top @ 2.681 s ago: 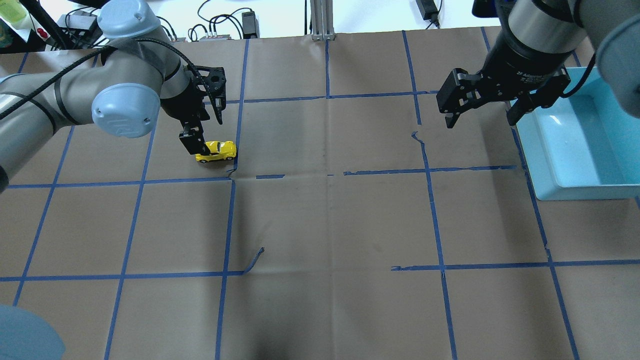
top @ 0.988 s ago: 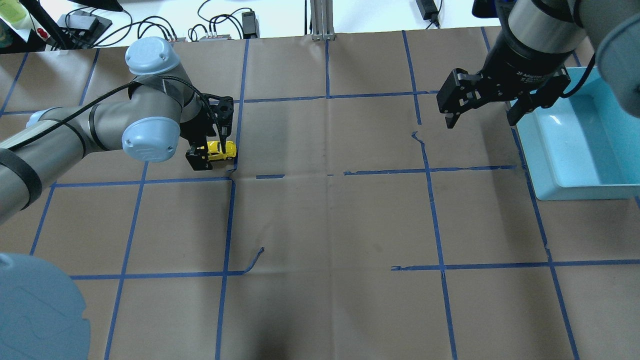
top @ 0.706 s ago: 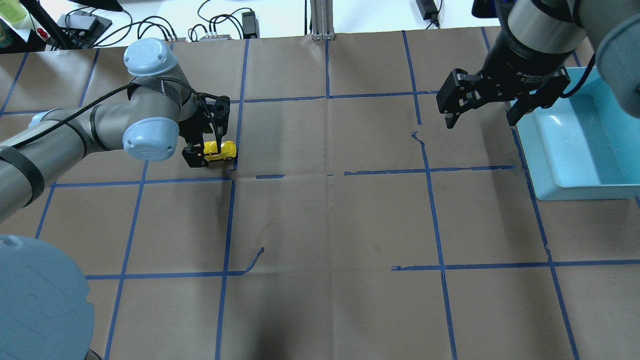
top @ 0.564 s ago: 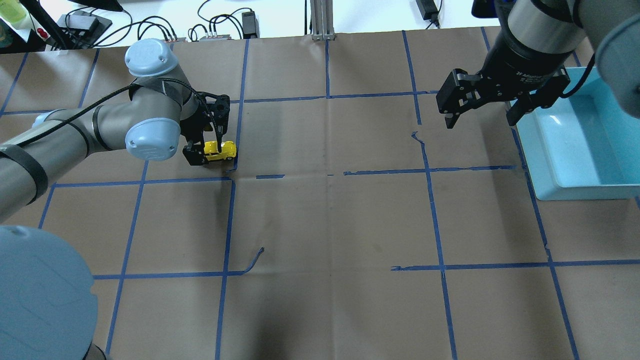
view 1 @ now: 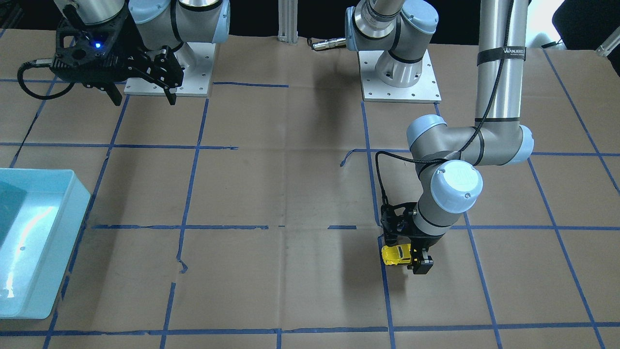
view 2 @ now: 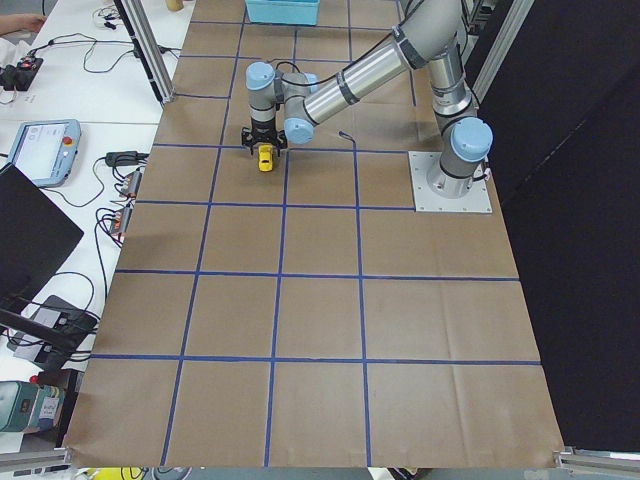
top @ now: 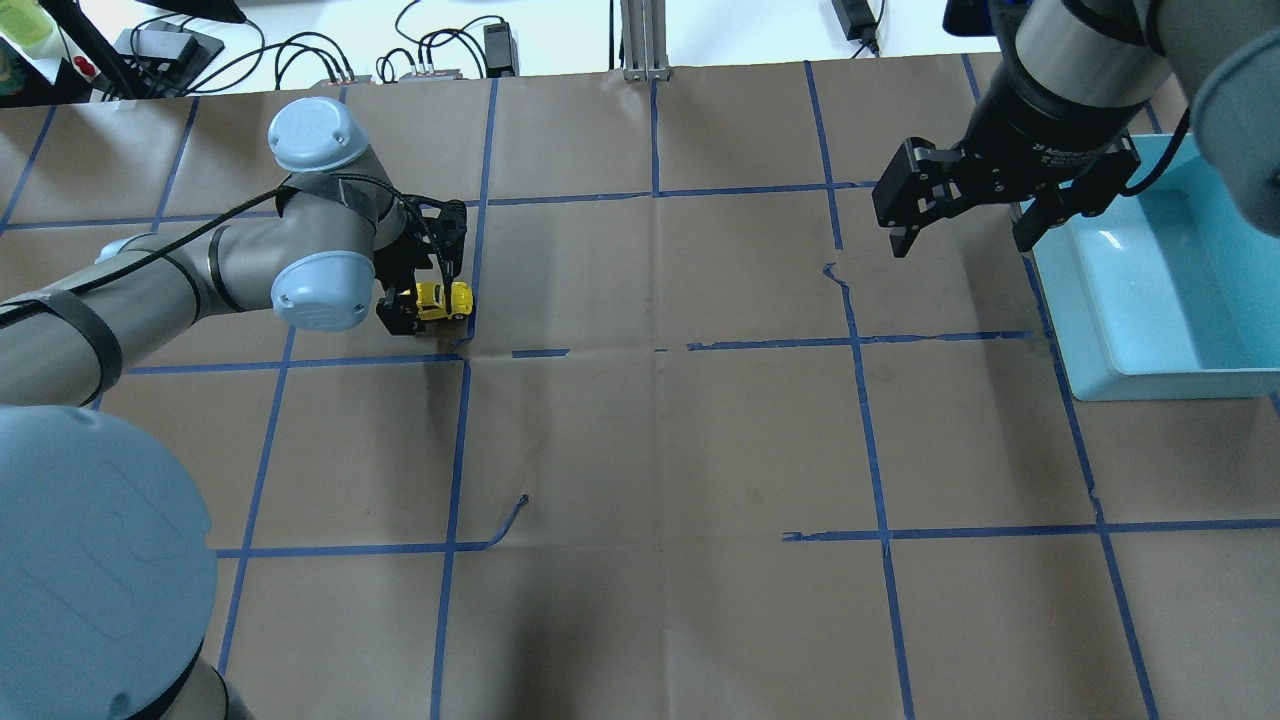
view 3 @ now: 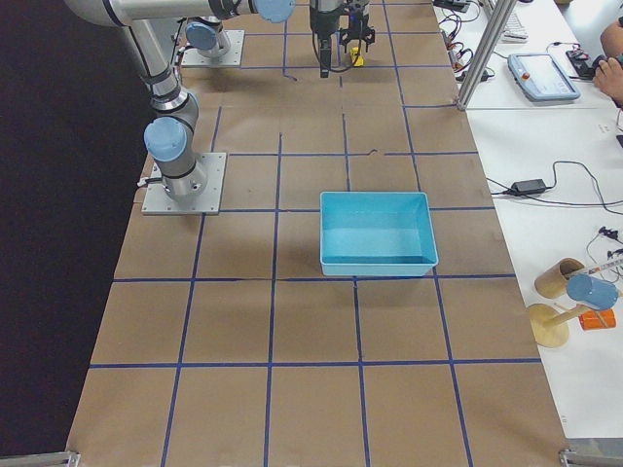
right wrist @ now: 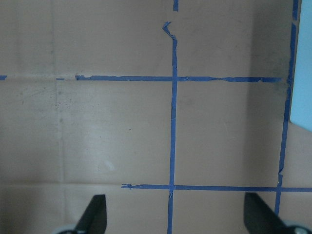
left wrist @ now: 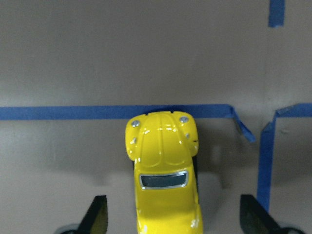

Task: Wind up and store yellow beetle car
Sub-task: 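Press the car down and drag it backward with the left gripper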

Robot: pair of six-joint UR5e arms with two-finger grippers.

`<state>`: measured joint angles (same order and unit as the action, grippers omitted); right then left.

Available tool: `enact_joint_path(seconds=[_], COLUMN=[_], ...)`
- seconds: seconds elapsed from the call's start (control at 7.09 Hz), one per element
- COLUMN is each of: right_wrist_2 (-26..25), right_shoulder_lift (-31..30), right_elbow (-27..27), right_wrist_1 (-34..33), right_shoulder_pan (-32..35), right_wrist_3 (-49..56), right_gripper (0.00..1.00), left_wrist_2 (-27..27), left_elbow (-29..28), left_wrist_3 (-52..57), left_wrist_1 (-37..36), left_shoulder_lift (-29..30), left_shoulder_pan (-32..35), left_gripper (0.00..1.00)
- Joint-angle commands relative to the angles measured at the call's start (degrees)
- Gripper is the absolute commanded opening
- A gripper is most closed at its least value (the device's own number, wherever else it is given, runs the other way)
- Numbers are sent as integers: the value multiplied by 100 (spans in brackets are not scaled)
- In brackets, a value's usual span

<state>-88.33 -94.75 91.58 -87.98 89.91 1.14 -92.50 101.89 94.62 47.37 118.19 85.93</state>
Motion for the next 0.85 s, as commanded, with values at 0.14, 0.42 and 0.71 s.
enact_joint_path(seconds=[0.14, 0.42, 0.71], right_wrist_2=[0, 0, 0], right_shoulder_lift=[0, 0, 0], right_elbow=[0, 0, 0], right_wrist_1=[0, 0, -9], right_shoulder_pan=[0, 0, 0], right_wrist_3=[0, 0, 0], right_gripper=[100, 100, 100], left_wrist_2=[-14, -75, -67], left_elbow=[33, -11, -29], left_wrist_3=[108, 364, 364], left_wrist_1=[27, 9, 0], left_shoulder_lift=[-6, -68, -94], left_shoulder_pan=[-41, -41, -41], left_gripper=[71, 48, 39])
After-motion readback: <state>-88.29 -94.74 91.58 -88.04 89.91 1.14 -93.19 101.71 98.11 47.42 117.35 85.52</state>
